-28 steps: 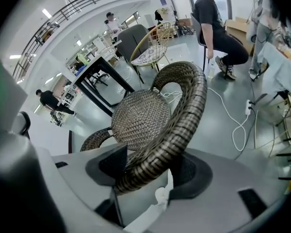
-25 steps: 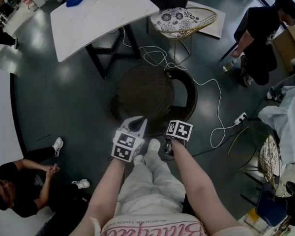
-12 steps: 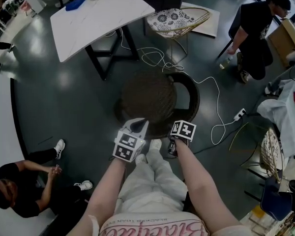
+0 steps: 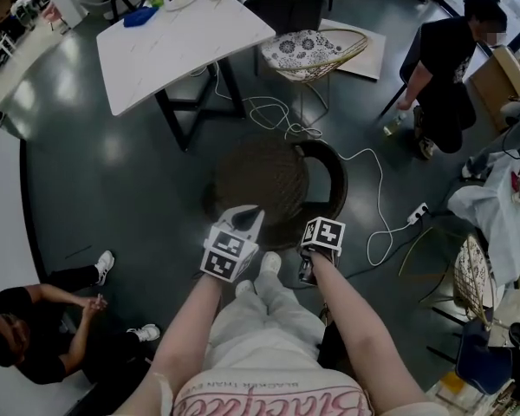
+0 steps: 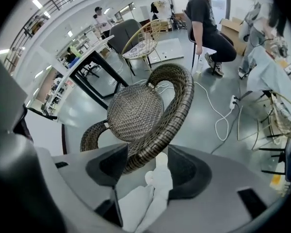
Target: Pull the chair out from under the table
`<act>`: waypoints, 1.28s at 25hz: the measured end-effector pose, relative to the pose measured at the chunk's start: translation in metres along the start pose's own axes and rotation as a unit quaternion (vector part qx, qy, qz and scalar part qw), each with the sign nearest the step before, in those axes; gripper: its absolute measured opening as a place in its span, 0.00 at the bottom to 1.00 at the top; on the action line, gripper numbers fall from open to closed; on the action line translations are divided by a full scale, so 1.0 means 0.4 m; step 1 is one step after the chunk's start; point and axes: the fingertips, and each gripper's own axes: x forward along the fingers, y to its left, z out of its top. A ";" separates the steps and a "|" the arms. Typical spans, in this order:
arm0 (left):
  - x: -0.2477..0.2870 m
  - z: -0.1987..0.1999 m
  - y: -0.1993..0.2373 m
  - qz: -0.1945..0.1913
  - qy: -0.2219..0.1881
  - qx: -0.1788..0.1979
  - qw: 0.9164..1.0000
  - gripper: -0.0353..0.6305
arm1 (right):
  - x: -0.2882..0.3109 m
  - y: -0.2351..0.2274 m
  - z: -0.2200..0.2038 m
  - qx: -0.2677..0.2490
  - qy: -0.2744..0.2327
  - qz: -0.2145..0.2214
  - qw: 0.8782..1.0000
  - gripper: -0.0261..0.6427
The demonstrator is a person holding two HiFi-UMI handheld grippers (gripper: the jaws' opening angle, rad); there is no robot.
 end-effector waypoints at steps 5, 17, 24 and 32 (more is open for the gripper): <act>-0.017 0.047 0.007 0.003 -0.019 0.006 1.000 0.06 | -0.096 0.056 0.026 -0.052 -0.013 0.050 0.997 0.39; -0.085 0.221 0.003 0.016 -0.089 0.052 0.995 0.06 | -0.458 0.374 0.206 -0.186 -0.190 0.263 0.927 0.06; -0.187 0.365 -0.006 0.032 -0.156 0.085 0.984 0.06 | -0.692 0.515 0.275 -0.266 -0.322 0.323 0.849 0.05; -0.307 0.498 -0.026 0.059 -0.230 0.111 0.965 0.06 | -0.916 0.613 0.263 -0.378 -0.498 0.292 0.724 0.05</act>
